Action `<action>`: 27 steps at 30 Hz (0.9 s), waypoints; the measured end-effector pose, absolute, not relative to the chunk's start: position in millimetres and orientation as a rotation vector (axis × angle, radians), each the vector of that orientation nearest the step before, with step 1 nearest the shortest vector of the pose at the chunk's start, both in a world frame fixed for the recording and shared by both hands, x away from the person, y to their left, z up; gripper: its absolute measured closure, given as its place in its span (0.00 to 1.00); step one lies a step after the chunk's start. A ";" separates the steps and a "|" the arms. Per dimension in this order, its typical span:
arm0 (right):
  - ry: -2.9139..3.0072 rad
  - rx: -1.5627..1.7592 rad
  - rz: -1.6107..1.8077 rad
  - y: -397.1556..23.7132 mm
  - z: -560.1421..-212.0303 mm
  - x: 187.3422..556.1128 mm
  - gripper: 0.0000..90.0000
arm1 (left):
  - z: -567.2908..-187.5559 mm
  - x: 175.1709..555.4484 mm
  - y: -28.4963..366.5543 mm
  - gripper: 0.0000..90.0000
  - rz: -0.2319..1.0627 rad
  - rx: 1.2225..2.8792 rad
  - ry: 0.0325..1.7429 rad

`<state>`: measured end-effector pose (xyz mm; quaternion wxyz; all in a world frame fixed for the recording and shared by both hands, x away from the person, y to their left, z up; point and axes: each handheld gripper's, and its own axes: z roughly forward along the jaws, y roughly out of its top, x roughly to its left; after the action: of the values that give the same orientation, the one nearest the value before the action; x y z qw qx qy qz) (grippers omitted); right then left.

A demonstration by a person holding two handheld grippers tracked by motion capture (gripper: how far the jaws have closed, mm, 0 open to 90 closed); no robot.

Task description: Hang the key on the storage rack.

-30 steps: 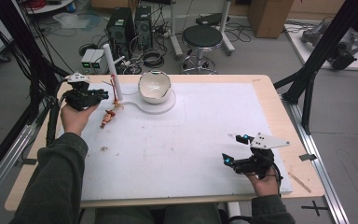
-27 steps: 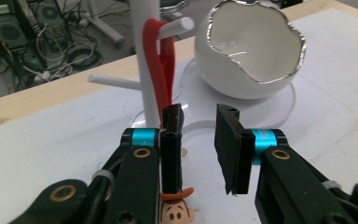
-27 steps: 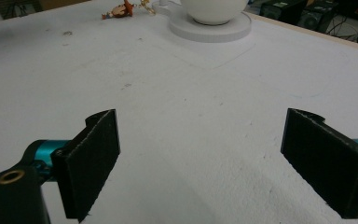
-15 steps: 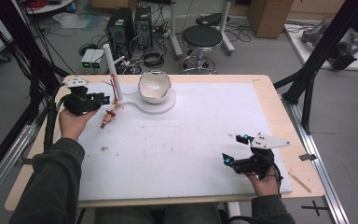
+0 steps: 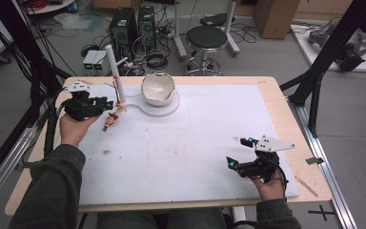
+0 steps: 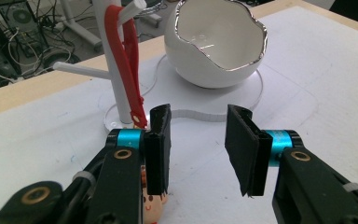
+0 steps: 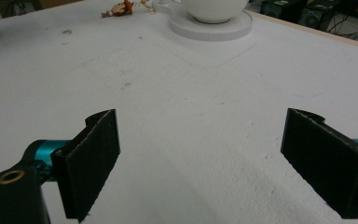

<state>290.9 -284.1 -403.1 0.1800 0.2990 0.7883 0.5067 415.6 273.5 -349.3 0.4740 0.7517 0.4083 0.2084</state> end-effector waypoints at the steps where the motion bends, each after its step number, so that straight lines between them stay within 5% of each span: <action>1: 2.229 0.841 1.430 -284.1 -403.1 291.1 0.12 | -349.3 415.6 273.5 0.67 0.510 1.839 0.999; 27: 2.228 0.845 1.423 -282.6 -403.5 291.7 0.12 | -353.0 395.2 268.5 0.59 0.486 1.852 0.948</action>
<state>291.7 -282.6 -403.5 0.1823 0.2993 0.7893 0.5041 395.2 268.5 -353.0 0.4816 0.7598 0.3887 0.1994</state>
